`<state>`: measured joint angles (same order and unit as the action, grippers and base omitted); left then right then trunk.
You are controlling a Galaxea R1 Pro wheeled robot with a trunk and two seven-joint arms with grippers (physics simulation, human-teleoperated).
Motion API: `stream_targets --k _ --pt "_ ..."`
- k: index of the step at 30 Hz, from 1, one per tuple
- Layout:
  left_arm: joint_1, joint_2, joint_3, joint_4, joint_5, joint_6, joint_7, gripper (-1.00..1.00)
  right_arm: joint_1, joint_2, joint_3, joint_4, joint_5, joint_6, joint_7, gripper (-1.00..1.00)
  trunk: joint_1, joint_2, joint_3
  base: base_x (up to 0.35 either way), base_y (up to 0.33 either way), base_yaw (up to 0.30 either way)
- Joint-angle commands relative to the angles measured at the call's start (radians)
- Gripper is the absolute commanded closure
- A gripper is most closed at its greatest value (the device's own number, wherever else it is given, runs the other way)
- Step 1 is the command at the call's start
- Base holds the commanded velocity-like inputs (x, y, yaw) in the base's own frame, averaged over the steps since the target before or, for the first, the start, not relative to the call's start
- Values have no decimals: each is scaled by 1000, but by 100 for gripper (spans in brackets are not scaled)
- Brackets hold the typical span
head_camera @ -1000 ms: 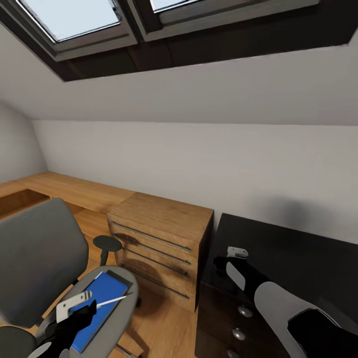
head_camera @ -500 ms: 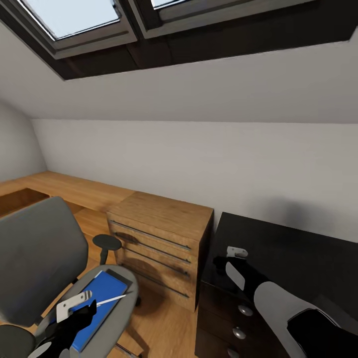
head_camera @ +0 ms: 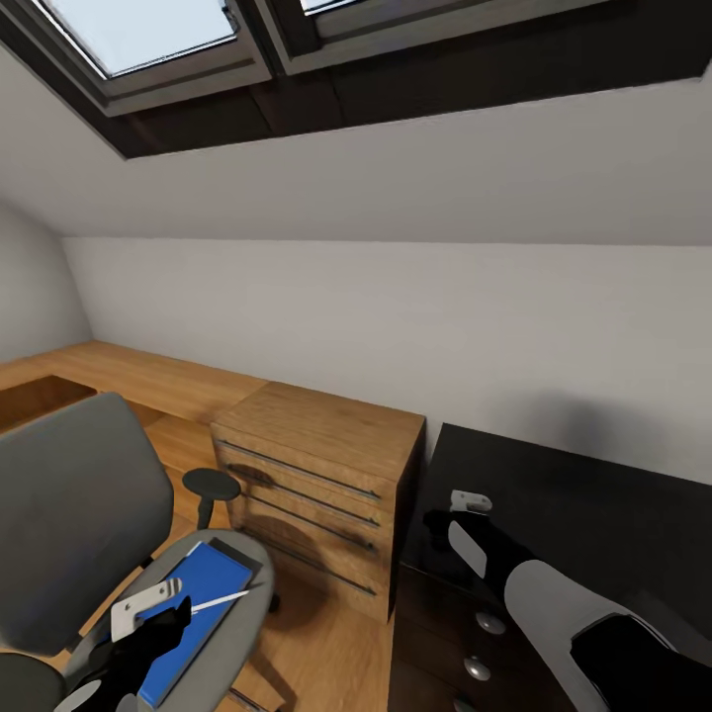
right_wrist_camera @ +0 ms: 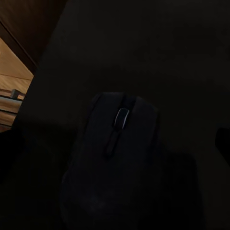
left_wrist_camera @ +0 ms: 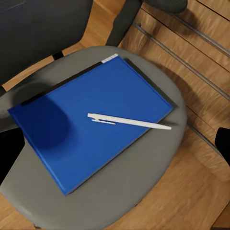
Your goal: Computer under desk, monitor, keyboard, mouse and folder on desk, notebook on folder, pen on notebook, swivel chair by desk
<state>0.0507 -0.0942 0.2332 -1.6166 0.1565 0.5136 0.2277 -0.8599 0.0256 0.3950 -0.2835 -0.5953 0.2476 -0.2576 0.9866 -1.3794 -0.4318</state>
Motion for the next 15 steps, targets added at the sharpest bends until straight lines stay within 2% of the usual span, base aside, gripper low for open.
stream_targets --k 1,6,15 --pt "0 0 1 -2 11 3 7 -100 -1 -1 8 -2 -8 5 -7 -100 0 -1 -1 4 0 0" --pt "0 -1 2 -2 11 3 7 -100 -1 -1 8 -2 -8 8 -8 -100 0 -1 -1 2 0 0" --pt "0 -2 1 -2 11 3 8 -100 -1 -1 8 -2 -9 9 -8 -100 35 -64 -29 0 0 0"
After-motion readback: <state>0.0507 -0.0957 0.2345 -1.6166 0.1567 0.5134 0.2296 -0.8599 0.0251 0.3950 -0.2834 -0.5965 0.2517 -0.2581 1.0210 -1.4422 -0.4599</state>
